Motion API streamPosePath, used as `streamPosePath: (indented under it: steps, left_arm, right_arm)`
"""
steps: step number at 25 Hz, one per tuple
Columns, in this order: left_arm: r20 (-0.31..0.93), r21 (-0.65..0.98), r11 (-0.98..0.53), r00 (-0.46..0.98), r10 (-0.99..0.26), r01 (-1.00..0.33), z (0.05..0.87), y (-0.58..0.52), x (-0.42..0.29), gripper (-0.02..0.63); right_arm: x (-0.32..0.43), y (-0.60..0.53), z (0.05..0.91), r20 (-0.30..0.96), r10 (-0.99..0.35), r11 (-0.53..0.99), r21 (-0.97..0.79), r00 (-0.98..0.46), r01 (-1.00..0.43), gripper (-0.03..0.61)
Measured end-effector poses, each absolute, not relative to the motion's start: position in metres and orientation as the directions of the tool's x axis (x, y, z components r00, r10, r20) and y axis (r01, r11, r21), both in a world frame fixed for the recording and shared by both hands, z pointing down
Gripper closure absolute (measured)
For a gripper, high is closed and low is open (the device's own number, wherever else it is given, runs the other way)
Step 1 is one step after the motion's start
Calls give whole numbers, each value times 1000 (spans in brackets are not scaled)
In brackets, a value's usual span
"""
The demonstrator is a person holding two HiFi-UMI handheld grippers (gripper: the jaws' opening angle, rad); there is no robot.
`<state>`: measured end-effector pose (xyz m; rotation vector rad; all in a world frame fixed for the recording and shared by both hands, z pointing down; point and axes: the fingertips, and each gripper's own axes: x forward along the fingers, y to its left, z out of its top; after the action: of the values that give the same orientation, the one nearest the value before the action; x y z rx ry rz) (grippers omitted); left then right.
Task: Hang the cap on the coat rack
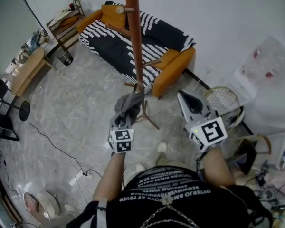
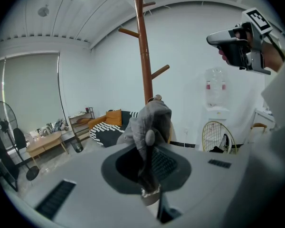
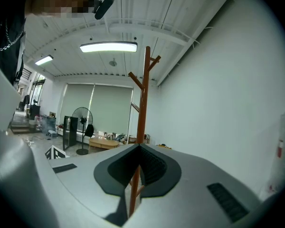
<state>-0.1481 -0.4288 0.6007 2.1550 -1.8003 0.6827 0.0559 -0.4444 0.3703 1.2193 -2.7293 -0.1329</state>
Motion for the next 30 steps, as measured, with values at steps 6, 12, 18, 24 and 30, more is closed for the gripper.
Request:
streamPosePath:
  steps: [6, 12, 18, 24, 30]
  left_arm:
    - [547, -99, -226, 137, -826, -969, 619, -433, -139, 595]
    - [615, -53, -306, 210, -760, -950, 644, -423, -121, 551]
    - [641, -13, -343, 255, -724, -939, 660, -407, -110, 492]
    - [640, -7, -363, 275, -717, -932, 666, -397, -102, 483]
    - [570, -5, -354, 289, -770, -935, 629, -395, -105, 483]
  right_arm:
    - [59, -446, 371, 95, -744, 667, 150, -661, -730, 575]
    - [57, -441, 367, 92, -742, 670, 138, -664, -730, 575]
    - [56, -435, 365, 85, -738, 674, 146, -669, -725, 575]
    - [57, -429, 362, 67, -742, 669, 148, -667, -729, 575]
    - [58, -421, 362, 70, -740, 671, 140, -669, -728, 575]
